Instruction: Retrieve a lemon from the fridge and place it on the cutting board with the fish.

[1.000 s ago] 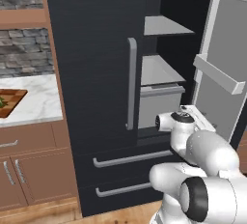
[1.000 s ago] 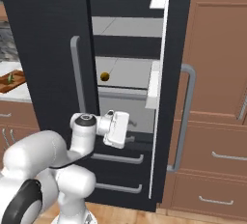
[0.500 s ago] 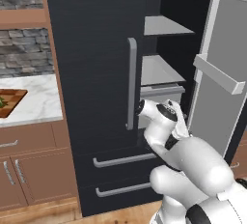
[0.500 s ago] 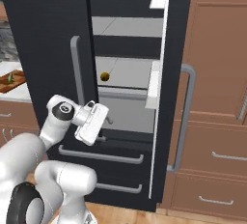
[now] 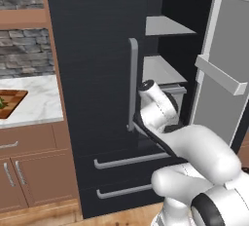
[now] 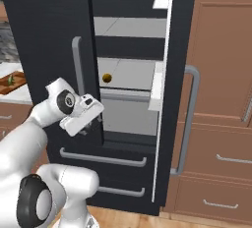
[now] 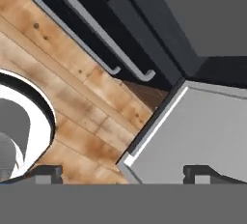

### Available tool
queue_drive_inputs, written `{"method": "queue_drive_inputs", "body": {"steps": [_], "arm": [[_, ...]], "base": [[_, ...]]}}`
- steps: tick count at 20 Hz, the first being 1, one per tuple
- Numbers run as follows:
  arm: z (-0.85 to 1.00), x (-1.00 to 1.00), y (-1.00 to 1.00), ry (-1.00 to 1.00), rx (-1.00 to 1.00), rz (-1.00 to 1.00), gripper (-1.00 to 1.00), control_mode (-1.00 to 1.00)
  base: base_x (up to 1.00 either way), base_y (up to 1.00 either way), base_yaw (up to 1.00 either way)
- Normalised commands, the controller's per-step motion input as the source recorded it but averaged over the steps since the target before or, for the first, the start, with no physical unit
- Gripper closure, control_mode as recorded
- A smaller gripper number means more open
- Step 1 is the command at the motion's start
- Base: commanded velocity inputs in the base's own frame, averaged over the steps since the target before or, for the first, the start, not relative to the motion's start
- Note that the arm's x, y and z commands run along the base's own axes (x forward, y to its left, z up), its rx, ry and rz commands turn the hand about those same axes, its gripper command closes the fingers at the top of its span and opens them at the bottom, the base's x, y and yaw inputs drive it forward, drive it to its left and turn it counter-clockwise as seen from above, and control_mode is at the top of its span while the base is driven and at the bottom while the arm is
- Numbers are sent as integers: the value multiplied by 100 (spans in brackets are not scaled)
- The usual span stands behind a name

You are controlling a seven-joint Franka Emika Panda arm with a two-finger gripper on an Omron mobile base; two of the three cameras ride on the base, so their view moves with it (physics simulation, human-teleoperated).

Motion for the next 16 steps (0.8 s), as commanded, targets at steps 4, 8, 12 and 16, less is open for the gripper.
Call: {"method": "queue_drive_inputs", "body": {"steps": [4, 8, 12, 16], "arm": [[-24, 22, 13, -64, 59, -55, -100, -100], [0, 1, 12, -60, 56, -63, -100, -100], [5, -6, 17, -52, 60, -60, -100, -100], [41, -3, 6, -32, 41, -33, -100, -100]], "base": [[0, 0, 0], [0, 0, 0], [0, 0, 0], [0, 0, 0]]}}
